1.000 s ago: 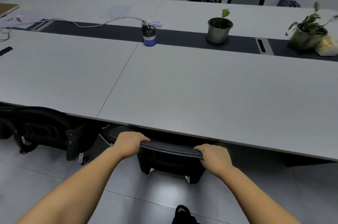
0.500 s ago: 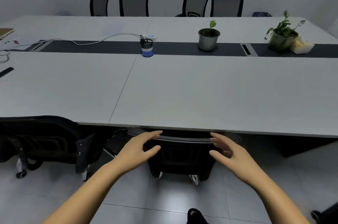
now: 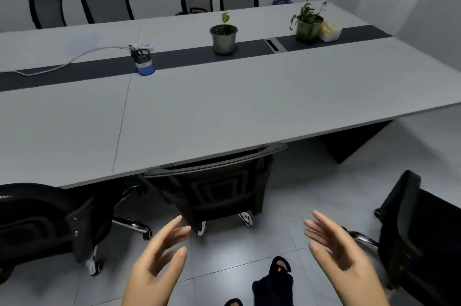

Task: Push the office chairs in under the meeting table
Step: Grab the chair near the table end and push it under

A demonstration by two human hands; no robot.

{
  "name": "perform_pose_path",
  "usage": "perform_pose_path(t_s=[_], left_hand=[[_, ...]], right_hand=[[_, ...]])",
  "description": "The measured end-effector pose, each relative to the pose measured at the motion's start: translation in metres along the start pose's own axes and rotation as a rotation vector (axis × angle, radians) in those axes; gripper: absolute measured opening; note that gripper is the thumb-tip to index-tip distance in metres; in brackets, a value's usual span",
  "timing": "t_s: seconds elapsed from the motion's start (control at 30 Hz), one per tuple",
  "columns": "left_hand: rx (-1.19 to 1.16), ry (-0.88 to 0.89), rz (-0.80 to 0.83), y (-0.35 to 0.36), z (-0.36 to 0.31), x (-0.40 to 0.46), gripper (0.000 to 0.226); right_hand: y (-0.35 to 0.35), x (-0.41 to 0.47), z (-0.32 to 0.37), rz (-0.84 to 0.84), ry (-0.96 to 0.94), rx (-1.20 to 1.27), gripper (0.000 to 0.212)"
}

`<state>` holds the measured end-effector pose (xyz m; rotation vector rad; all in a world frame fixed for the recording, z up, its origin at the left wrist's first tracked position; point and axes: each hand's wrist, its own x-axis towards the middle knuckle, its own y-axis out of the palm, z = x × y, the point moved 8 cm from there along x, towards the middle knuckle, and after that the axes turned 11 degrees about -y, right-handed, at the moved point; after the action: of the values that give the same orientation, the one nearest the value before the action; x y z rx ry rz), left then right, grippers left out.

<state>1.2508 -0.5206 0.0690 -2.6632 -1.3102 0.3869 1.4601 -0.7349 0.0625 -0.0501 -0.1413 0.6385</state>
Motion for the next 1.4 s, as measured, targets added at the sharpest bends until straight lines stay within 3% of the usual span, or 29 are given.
perform_pose_path(t_s=[0.1, 0.2, 0.33, 0.83, 1.1, 1.17, 1.3, 1.4], left_hand=[[0.009, 0.022, 0.051, 0.02, -0.009, -0.004, 0.053], [0.039, 0.047, 0.147, 0.047, -0.021, -0.011, 0.057], [0.064, 0.09, 0.265, 0.091, -0.036, -0.03, 0.041], [0.122, 0.133, 0.671, 0.334, -0.055, -0.196, 0.049], [0.206, 0.194, 0.775, 0.433, -0.074, -0.251, 0.061], [0.217, 0.217, 0.794, 0.456, -0.081, -0.254, 0.055], [0.267, 0.255, 0.814, 0.505, -0.09, -0.252, 0.064], [0.321, 0.341, 0.835, 0.548, -0.104, -0.244, 0.058]], right_hand=[[-0.027, -0.022, 0.005, -0.133, -0.016, -0.039, 0.039], [-0.055, -0.05, 0.005, -0.23, 0.025, -0.122, 0.051], [-0.097, -0.091, 0.009, -0.369, 0.045, -0.162, 0.048], [-0.336, -0.299, 0.021, -0.779, 0.139, -0.235, 0.043], [-0.433, -0.359, 0.013, -0.918, 0.119, -0.254, 0.042], [-0.454, -0.36, 0.008, -0.942, 0.123, -0.257, 0.033], [-0.493, -0.35, -0.002, -0.932, 0.127, -0.265, 0.038], [-0.525, -0.329, -0.011, -0.91, 0.123, -0.288, 0.038]])
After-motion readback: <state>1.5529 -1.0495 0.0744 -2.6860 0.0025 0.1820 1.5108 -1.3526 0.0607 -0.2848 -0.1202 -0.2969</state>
